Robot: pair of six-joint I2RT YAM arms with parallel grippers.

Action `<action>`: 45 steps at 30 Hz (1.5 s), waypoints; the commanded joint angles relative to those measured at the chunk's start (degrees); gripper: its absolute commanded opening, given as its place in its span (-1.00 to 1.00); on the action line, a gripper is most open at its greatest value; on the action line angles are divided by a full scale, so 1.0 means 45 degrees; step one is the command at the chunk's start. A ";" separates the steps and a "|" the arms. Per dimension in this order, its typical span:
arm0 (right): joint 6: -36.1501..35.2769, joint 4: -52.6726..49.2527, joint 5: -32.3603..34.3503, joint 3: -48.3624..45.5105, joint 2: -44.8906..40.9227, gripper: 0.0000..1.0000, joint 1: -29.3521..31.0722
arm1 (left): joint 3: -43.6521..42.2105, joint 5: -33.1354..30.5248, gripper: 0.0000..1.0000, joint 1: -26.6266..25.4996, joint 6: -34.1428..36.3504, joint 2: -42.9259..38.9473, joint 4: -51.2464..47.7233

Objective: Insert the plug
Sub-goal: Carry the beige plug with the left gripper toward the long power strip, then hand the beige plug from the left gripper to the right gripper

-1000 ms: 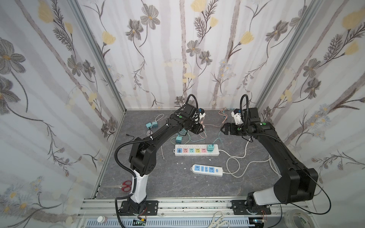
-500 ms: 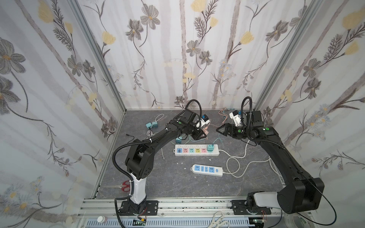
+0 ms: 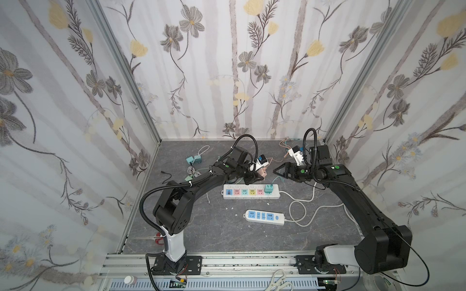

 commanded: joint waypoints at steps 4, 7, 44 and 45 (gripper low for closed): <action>0.0508 0.1216 -0.0564 -0.0274 0.0350 0.50 0.0200 | -0.0748 0.0589 -1.00 -0.0140 0.2524 -0.0370 0.1607; 0.0551 0.1400 -0.0960 -0.0250 0.0647 0.36 0.0278 | -0.0859 0.0335 -1.00 -0.0228 0.3583 -0.0435 0.1450; 0.0199 0.1817 0.0871 0.0672 0.2872 -0.25 0.1799 | -0.1370 -0.1523 -1.00 -0.0639 0.3947 -0.0598 0.2523; 0.0144 0.1817 0.0892 0.0702 0.2882 -0.31 0.1816 | -0.1368 -0.1498 -1.00 -0.0638 0.3967 -0.0592 0.2499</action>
